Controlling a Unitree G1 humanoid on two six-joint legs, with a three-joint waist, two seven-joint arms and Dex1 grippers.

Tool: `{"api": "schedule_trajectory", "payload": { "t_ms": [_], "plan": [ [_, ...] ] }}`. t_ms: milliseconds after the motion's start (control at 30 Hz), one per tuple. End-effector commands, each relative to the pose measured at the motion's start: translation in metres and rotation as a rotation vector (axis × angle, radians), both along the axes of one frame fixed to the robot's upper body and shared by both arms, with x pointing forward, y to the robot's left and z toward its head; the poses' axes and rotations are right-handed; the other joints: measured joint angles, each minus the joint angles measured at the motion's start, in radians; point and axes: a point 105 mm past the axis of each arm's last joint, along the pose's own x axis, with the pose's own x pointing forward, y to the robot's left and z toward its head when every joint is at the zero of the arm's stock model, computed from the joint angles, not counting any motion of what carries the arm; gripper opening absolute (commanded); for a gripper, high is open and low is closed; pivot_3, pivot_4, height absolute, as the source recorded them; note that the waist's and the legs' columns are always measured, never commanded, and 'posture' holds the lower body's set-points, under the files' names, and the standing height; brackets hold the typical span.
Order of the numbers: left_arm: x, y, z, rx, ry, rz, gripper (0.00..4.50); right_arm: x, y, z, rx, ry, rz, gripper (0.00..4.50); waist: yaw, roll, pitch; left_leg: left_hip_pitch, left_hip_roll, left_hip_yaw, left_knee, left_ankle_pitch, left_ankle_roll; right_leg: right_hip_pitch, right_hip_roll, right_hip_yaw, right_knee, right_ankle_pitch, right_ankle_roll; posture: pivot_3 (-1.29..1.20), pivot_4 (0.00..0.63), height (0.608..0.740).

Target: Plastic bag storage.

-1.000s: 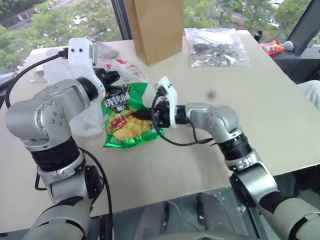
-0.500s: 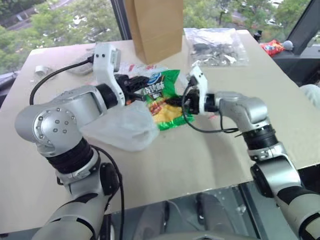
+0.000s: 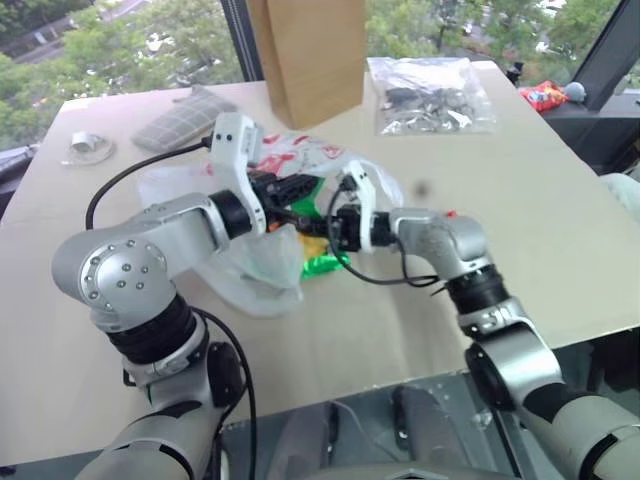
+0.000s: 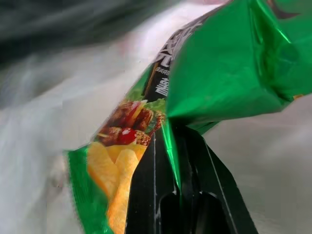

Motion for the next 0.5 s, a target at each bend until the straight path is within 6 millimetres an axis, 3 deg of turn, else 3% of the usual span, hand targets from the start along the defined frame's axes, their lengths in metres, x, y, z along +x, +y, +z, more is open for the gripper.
{"api": "schedule_trajectory", "payload": {
  "t_ms": [33,233,367,467,500],
  "plan": [
    [-0.008,-0.001,0.002,0.015,-0.031,-0.017,0.00,0.015,0.008,0.026,0.091,-0.065,-0.059,0.02,0.000,0.000,0.000,0.000,0.000,0.000,0.000,0.000,0.000,0.000,0.000,0.000,0.000,0.000,0.000,0.00,0.150,0.740],
    [-0.009,0.004,-0.006,-0.004,-0.001,0.015,0.00,0.032,0.028,0.033,0.117,-0.115,-0.206,0.02,-0.001,0.000,0.000,0.000,0.000,0.000,0.000,0.000,0.000,0.000,0.000,0.000,-0.001,0.000,0.000,0.00,0.150,0.740],
    [-0.008,0.003,-0.010,-0.014,0.013,0.027,0.00,0.019,0.054,0.026,0.088,-0.157,-0.138,0.02,0.002,0.000,0.000,0.000,0.000,0.000,0.000,0.000,0.000,0.000,0.000,0.000,-0.001,0.000,0.000,0.00,0.150,0.740],
    [-0.002,0.004,-0.007,-0.036,0.003,0.066,0.00,0.009,0.066,0.011,0.015,-0.208,-0.094,0.90,-0.001,0.000,0.000,0.000,-0.001,0.000,-0.001,0.000,0.000,0.000,0.000,0.000,-0.001,0.000,0.000,0.00,0.150,0.740],
    [0.001,0.006,-0.005,-0.049,-0.005,0.084,0.00,0.007,0.065,0.007,-0.024,-0.254,-0.075,1.39,-0.001,0.000,0.000,0.000,-0.001,0.000,-0.001,0.000,0.000,0.000,0.000,0.000,-0.001,0.000,0.000,0.00,0.150,0.740]
  ]
}}
